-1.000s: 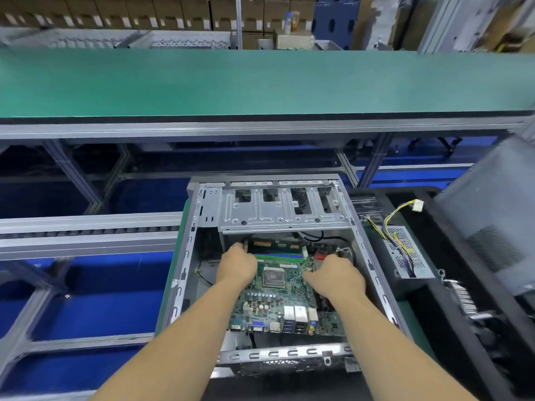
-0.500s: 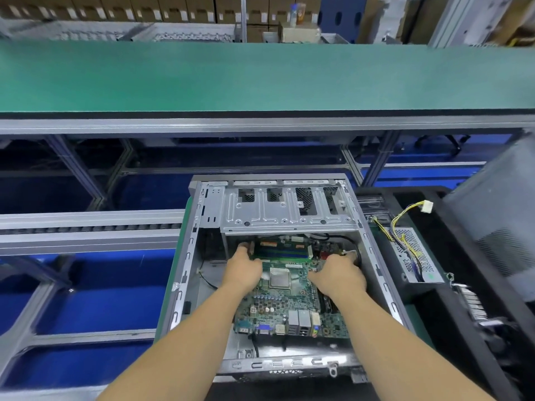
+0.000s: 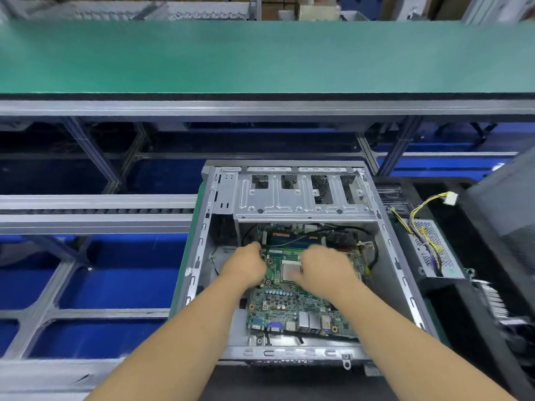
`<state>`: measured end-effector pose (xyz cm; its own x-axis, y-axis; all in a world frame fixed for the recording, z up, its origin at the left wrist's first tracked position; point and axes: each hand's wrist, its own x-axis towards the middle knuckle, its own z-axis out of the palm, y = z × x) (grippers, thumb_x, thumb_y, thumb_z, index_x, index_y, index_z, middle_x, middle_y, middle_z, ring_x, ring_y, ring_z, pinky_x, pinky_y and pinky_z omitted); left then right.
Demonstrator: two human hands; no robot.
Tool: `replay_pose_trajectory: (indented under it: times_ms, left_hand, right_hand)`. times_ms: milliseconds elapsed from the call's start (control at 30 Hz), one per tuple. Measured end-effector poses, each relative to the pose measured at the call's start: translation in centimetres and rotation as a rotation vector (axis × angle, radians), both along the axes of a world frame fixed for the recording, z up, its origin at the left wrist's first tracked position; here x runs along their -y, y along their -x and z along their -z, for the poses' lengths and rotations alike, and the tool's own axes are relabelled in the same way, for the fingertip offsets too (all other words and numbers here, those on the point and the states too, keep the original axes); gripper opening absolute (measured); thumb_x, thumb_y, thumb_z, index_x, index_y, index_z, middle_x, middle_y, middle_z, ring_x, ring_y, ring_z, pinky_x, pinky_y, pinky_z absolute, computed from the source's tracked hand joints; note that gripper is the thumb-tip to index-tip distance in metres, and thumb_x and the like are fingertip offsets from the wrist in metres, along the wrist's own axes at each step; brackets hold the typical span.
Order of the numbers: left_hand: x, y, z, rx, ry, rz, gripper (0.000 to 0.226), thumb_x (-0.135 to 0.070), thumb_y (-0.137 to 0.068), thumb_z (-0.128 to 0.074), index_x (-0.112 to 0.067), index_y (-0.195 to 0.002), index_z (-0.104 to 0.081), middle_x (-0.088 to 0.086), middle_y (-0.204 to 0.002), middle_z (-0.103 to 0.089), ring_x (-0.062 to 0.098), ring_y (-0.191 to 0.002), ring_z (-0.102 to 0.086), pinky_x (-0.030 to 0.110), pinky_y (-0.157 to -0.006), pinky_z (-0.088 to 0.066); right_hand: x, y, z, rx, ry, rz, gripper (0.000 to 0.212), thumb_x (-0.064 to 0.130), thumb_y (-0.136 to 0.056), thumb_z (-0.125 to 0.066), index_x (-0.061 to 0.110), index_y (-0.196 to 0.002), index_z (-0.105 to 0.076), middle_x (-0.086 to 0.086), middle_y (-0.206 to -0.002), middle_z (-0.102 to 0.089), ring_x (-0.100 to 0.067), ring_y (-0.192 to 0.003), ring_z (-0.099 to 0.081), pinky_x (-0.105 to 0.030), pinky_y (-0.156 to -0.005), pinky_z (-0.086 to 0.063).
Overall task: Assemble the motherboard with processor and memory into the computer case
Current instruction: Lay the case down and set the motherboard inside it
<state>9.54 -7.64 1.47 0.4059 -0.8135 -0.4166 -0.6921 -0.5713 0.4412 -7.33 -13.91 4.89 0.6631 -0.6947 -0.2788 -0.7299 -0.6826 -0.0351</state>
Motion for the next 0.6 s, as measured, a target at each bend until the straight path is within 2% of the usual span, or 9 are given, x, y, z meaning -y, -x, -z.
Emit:
replay_pose_trajectory:
  times_ms: [33, 100, 133, 200, 267, 367, 467, 533, 600]
  left_hand:
    - [-0.2, 0.0, -0.3, 0.03, -0.014, 0.024, 0.046, -0.006, -0.088, -0.042, -0.015, -0.133, -0.05, 0.011, -0.118, -0.063, 0.028, -0.096, -0.06, 0.039, -0.078, -0.053]
    - [-0.4, 0.0, -0.8, 0.099, -0.001, 0.04, 0.038, -0.005, -0.087, -0.044, -0.014, -0.123, -0.052, 0.011, -0.11, -0.064, 0.028, -0.09, -0.058, 0.037, -0.071, -0.049]
    - [-0.4, 0.0, -1.0, 0.12, 0.013, 0.021, 0.032, -0.005, -0.087, -0.045, -0.013, -0.117, -0.053, 0.01, -0.104, -0.064, 0.028, -0.086, -0.058, 0.036, -0.067, -0.046]
    - [-0.6, -0.2, -1.2, 0.123, 0.006, -0.012, 0.016, -0.006, -0.087, -0.046, -0.011, -0.1, -0.055, 0.008, -0.091, -0.062, 0.028, -0.081, -0.059, 0.034, -0.063, -0.044]
    - [-0.8, -0.3, -1.1, 0.046, -0.045, -0.05, 0.013, -0.004, -0.088, -0.044, -0.006, -0.089, -0.057, 0.007, -0.078, -0.058, 0.03, -0.08, -0.06, 0.032, -0.064, -0.045]
    - [-1.3, -0.3, -0.8, -0.104, -0.077, -0.166, 0.023, 0.001, -0.088, -0.043, 0.005, -0.099, -0.063, 0.01, -0.074, -0.059, 0.03, -0.077, -0.061, 0.035, -0.067, -0.048]
    - [-1.2, -1.2, -0.7, -0.312, 0.075, -0.533, 0.021, -0.006, -0.096, -0.044, -0.011, -0.076, -0.051, 0.009, -0.078, -0.056, 0.028, -0.075, -0.061, 0.036, -0.07, -0.055]
    - [-1.1, -1.6, -1.0, -0.557, 0.167, -0.823, 0.03, -0.009, -0.101, -0.04, -0.015, -0.071, -0.042, 0.006, -0.078, -0.053, 0.022, -0.066, -0.057, 0.034, -0.058, -0.051]
    - [-1.0, -1.8, -1.3, -0.713, 0.197, -0.966, 0.033, -0.01, -0.103, -0.038, -0.016, -0.071, -0.038, 0.002, -0.075, -0.047, 0.015, -0.06, -0.049, 0.029, -0.048, -0.043]
  right_hand:
    - [-0.8, -0.2, -0.1, 0.011, -0.164, -0.123, 0.062, 0.074, -0.088, -0.05, 0.013, -0.09, -0.061, -0.001, -0.092, -0.06, -0.021, -0.081, -0.062, -0.034, -0.067, -0.053]
    - [-1.8, -0.1, -0.3, -0.114, -0.344, -0.267, 0.075, 0.086, -0.071, -0.056, 0.015, -0.094, -0.062, 0.002, -0.092, -0.058, -0.019, -0.08, -0.06, -0.034, -0.065, -0.051]
    - [-1.9, 0.2, -0.2, -0.19, -0.365, -0.299, 0.074, 0.083, -0.069, -0.064, 0.015, -0.099, -0.062, 0.001, -0.096, -0.06, -0.02, -0.083, -0.06, -0.034, -0.066, -0.051]
    - [-2.0, 0.6, 0.2, -0.302, -0.399, -0.327, 0.061, 0.061, -0.074, -0.079, 0.014, -0.109, -0.062, -0.002, -0.104, -0.065, -0.021, -0.086, -0.059, -0.034, -0.067, -0.049]
    - [-2.1, 0.8, 0.2, -0.307, -0.384, -0.357, 0.041, 0.042, -0.077, -0.082, 0.013, -0.101, -0.065, -0.003, -0.096, -0.068, -0.021, -0.08, -0.059, -0.031, -0.059, -0.047]
    - [-1.7, 1.2, -0.1, -0.138, -0.367, -0.362, 0.019, 0.029, -0.074, -0.076, 0.017, -0.08, -0.064, 0.001, -0.08, -0.067, -0.018, -0.072, -0.063, -0.03, -0.054, -0.05]
    - [-0.7, 2.1, -0.6, 0.095, -0.447, -0.247, 0.016, 0.034, -0.068, -0.072, 0.028, -0.075, -0.059, 0.012, -0.08, -0.06, -0.003, -0.069, -0.055, -0.023, -0.055, -0.046]
    - [-0.2, 2.6, -0.8, 0.307, -0.449, -0.175, 0.015, 0.038, -0.065, -0.069, 0.03, -0.074, -0.06, 0.014, -0.079, -0.057, -0.001, -0.068, -0.052, -0.02, -0.06, -0.047]
    - [0.0, 2.7, -0.9, 0.513, -0.445, -0.122, 0.014, 0.04, -0.064, -0.067, 0.029, -0.07, -0.061, 0.013, -0.075, -0.056, -0.002, -0.067, -0.051, -0.02, -0.062, -0.045]
